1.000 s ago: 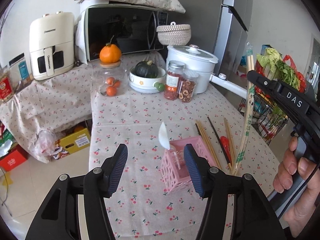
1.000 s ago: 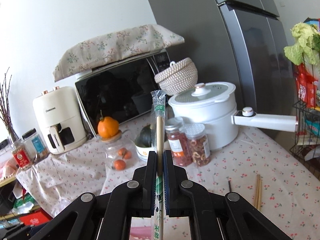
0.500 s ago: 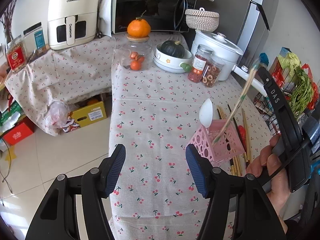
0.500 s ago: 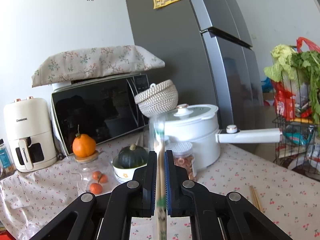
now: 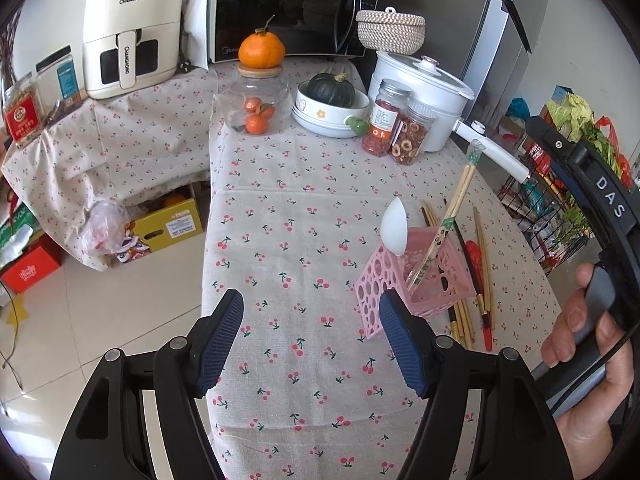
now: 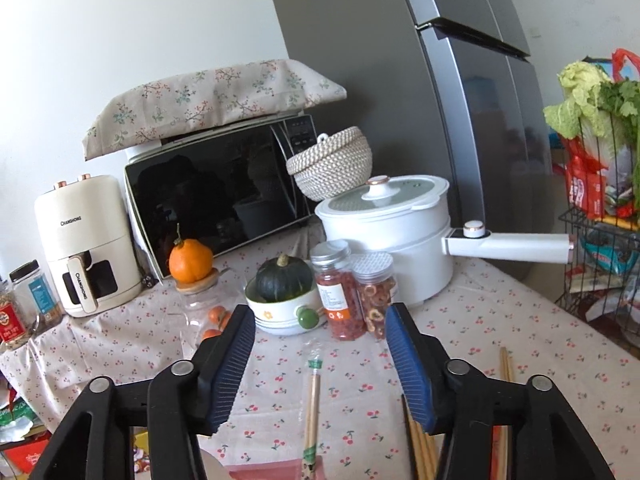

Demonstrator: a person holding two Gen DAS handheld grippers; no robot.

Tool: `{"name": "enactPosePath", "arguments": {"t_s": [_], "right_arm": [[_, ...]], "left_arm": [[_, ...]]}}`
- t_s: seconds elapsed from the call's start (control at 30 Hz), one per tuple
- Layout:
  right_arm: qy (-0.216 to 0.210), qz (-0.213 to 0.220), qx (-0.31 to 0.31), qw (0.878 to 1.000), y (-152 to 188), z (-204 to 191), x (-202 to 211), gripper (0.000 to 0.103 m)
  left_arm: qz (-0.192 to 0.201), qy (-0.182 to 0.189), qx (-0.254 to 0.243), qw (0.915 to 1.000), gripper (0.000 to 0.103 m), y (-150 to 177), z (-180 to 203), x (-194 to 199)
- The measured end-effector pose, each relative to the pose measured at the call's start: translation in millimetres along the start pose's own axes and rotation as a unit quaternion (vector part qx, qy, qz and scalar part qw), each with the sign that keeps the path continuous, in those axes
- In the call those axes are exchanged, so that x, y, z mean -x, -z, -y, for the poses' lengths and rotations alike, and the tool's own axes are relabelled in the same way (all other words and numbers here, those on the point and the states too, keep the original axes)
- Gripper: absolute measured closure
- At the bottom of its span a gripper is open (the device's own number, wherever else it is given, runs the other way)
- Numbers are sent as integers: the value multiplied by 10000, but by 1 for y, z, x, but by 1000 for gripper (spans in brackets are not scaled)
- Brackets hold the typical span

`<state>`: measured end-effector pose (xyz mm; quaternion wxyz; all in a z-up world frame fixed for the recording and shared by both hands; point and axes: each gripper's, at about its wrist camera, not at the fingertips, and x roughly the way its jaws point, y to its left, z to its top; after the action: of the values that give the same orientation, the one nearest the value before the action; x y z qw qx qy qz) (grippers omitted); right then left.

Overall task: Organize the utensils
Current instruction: 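Lower the wrapped chopstick into the pink basket and open the right tool, then grasp a single wooden chopstick with the right tool while the left grasps a chopstick pair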

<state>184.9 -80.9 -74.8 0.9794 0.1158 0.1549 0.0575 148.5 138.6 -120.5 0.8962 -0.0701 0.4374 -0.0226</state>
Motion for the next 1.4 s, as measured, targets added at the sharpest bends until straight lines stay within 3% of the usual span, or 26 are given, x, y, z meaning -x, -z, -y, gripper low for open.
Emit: {"name": "enactPosePath", "arguments": {"t_s": [0.2,0.33,0.57,0.7,1.03,1.2,1.4], "right_arm": [[50,-199,131,9997,-18,41,20,12],[117,-420,225,9988,-23,70,27,4],[173,-1234,411,9914,-8,117,16,2],[422,-1644,352,9849,7,144,1,2],[714,-2563,-232,9637,44,204,-58,2],[845,-2811,-96,9559,61,212,-90,2],[991,-3107,499,9440,78,206,-121,6]], "left_arm": [[-98,97,-102,9999,18,7,22,1],[-142,128,-311,9993,17,14,40,3],[-267,256,-642,9973,17,28,78,-1],[-386,350,-832,9952,17,34,100,-9],[-566,602,-1087,9906,17,41,138,-30],[-541,696,-1189,9890,17,41,145,-32],[-541,747,-1300,9872,17,43,145,-34]]}}
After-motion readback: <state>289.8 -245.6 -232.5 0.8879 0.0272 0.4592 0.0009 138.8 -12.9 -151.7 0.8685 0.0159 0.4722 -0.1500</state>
